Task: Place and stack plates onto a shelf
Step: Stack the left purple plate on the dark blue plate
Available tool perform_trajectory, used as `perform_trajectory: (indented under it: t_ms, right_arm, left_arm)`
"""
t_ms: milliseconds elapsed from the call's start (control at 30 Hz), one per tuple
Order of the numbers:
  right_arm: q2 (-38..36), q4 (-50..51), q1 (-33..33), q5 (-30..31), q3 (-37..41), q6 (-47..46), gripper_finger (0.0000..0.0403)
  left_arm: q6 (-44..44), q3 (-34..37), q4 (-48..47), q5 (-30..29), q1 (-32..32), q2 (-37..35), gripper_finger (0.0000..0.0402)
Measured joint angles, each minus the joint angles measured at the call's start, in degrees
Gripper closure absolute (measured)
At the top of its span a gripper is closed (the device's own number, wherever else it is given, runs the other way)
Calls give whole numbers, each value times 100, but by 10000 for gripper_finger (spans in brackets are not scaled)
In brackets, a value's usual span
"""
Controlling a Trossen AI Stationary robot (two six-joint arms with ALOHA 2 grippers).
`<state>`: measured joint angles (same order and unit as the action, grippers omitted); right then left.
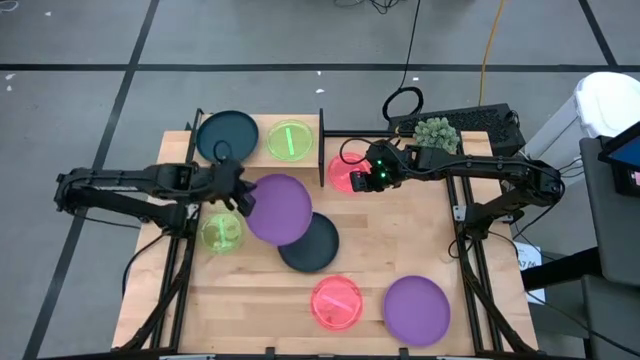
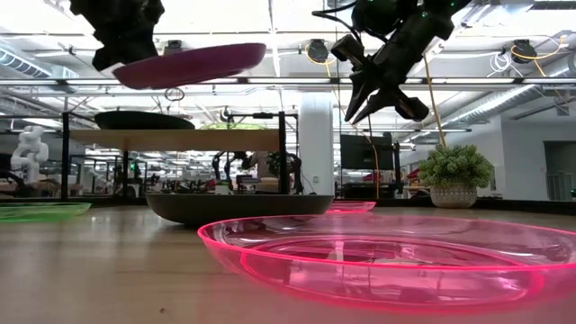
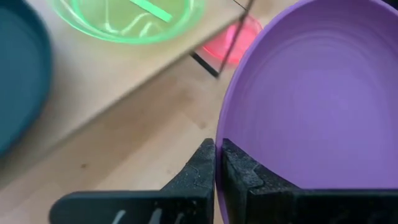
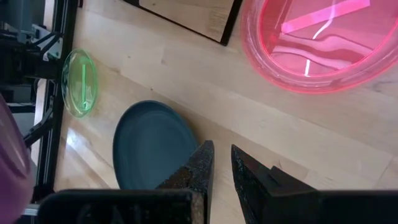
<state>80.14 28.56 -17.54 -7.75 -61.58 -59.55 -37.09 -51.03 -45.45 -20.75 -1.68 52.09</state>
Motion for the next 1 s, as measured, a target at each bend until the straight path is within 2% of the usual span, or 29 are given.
perform_trajectory:
  t_ms: [200,500,1000]
  right_arm:
    - [0,0,0,0,0,-2,360]
    - [0,0,0,26,0,-88,360]
    - [0,-2,0,37,0,-87,360]
  left_arm:
    - [141,-26,-15,2,-568,-176,392]
    - [883,-737,-124,-420,-1489,-191,392]
    - [1467,-1245,-71,-549,-3463,-187,392]
